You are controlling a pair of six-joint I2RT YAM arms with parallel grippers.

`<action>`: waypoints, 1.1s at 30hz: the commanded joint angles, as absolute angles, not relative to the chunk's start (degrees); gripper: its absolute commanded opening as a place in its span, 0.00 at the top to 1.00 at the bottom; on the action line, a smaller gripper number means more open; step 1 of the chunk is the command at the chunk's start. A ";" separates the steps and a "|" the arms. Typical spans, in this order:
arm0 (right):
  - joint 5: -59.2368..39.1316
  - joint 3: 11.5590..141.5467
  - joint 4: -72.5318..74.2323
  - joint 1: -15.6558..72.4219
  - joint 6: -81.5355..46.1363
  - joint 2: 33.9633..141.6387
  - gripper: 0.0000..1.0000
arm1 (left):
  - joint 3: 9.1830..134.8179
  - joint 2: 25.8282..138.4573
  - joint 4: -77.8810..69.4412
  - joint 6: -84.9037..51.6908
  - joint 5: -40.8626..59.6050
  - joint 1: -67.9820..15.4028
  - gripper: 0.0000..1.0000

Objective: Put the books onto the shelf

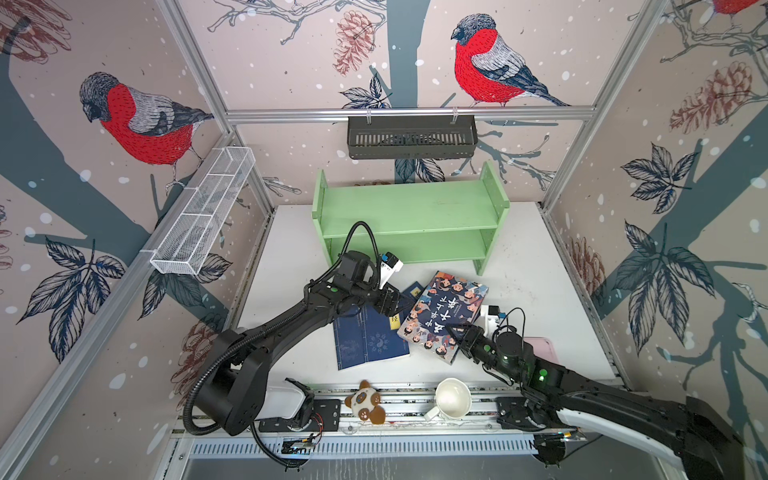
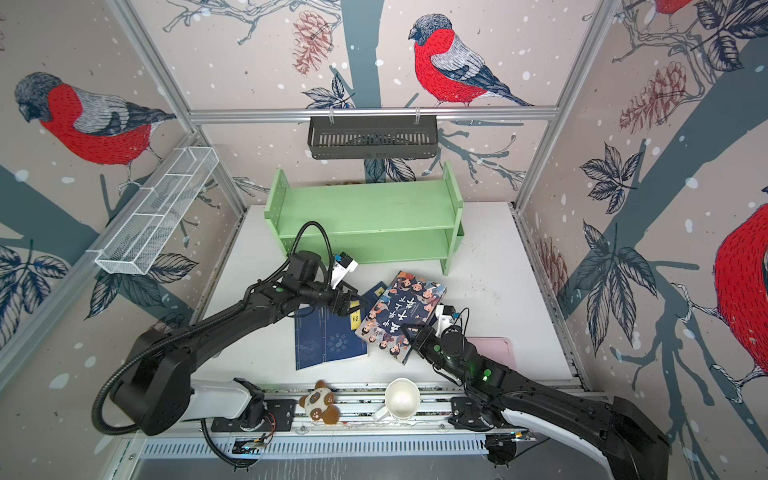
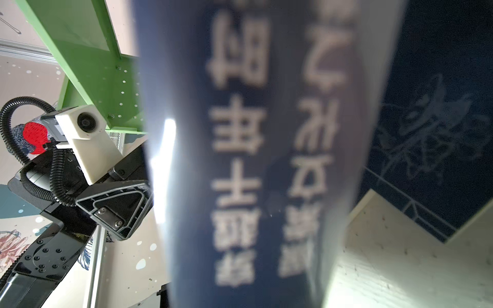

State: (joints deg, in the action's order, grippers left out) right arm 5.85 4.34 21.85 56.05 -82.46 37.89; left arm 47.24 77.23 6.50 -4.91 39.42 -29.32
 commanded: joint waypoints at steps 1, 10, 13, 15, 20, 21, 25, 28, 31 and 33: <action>7.59 6.17 27.15 55.89 -80.45 36.51 0.98 | 49.48 75.33 10.58 -4.86 39.67 -27.69 0.21; 7.53 10.22 22.62 55.73 -78.86 33.53 0.99 | 53.78 71.48 15.73 -10.26 41.23 -25.10 0.09; 7.76 10.97 23.30 55.46 -78.58 33.48 0.99 | 53.97 70.50 15.59 -13.98 41.34 -23.99 0.06; 7.55 11.70 23.84 55.23 -78.57 33.70 0.99 | 53.76 69.76 15.56 -15.36 42.64 -22.76 0.06; 6.46 15.01 23.60 55.11 -77.44 35.41 0.99 | 52.00 68.14 15.63 -23.65 46.62 -19.04 0.09; 6.44 15.56 23.83 55.16 -77.25 35.92 0.99 | 51.44 67.84 15.27 -25.41 47.23 -18.51 0.10; 5.75 17.55 26.50 55.00 -76.66 39.00 0.99 | 47.09 64.88 10.10 -31.70 50.22 -17.42 0.13; 4.76 18.75 28.83 54.62 -76.60 41.79 0.99 | 43.48 63.03 6.93 -35.19 52.16 -17.15 0.14; 4.01 19.63 32.13 54.41 -76.64 44.58 0.99 | 38.60 60.78 2.32 -40.14 53.24 -16.58 0.14; 3.68 20.32 33.79 54.23 -76.45 46.35 0.99 | 34.64 59.05 -1.78 -44.35 54.17 -16.18 0.14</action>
